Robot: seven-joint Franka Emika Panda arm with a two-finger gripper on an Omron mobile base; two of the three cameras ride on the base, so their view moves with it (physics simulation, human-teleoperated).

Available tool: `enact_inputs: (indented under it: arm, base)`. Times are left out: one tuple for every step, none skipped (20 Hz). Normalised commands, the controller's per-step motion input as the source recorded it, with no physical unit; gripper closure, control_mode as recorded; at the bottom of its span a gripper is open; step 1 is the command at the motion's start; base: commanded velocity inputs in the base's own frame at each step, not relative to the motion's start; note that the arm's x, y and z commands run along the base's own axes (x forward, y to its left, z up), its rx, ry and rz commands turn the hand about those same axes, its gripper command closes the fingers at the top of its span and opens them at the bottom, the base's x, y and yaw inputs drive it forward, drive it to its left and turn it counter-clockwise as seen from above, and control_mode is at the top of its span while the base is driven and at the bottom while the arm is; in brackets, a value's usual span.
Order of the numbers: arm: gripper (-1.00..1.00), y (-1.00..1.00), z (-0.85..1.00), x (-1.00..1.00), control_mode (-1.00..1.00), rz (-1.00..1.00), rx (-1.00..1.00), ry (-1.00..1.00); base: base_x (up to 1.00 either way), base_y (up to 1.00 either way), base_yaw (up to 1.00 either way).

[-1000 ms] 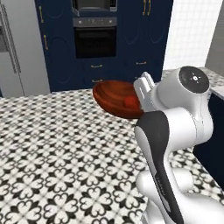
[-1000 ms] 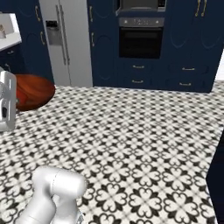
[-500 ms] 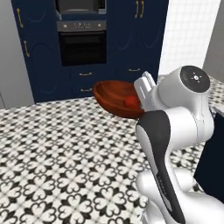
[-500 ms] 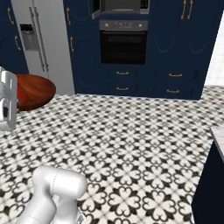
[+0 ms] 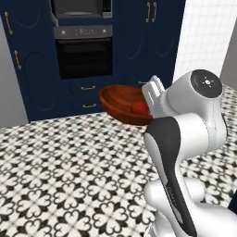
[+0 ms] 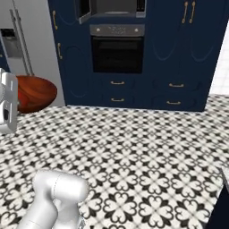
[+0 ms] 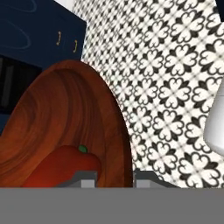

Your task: Pick the bell pepper from the sink and place it in the bowl. Then pick the bowl and place it in the microwave. Then close the microwave door and press the start button.

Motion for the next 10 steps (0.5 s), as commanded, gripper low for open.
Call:
enact_inputs:
  arm:
    - [1.00, 0.00, 0.00, 0.00, 1.00, 0.00, 0.00, 0.00]
    - [1.00, 0.00, 0.00, 0.00, 1.00, 0.00, 0.00, 0.00]
    - [1.00, 0.00, 0.00, 0.00, 1.00, 0.00, 0.00, 0.00]
    - [1.00, 0.00, 0.00, 0.00, 1.00, 0.00, 0.00, 0.00]
    - [1.00, 0.00, 0.00, 0.00, 1.00, 0.00, 0.00, 0.00]
    - [1.00, 0.00, 0.00, 0.00, 1.00, 0.00, 0.00, 0.00]
    - [1.00, 0.00, 0.00, 0.00, 1.00, 0.00, 0.00, 0.00]
    - [1.00, 0.00, 0.00, 0.00, 1.00, 0.00, 0.00, 0.00]
    - [1.00, 0.00, 0.00, 0.00, 1.00, 0.00, 0.00, 0.00]
    - [1.00, 0.00, 0.00, 0.00, 1.00, 0.00, 0.00, 0.00]
  base:
    - [1.00, -0.17, -0.01]
    - [1.00, -0.21, 0.00]
    - [1.00, -0.22, 0.00]
    - [1.00, -0.19, 0.00]
    - [1.00, -0.24, 0.00]
    - [1.00, -0.26, 0.00]
    - [1.00, -0.26, 0.00]
    - [1.00, -0.27, 0.00]
    - [1.00, -0.31, 0.00]
    - [1.00, -0.29, 0.00]
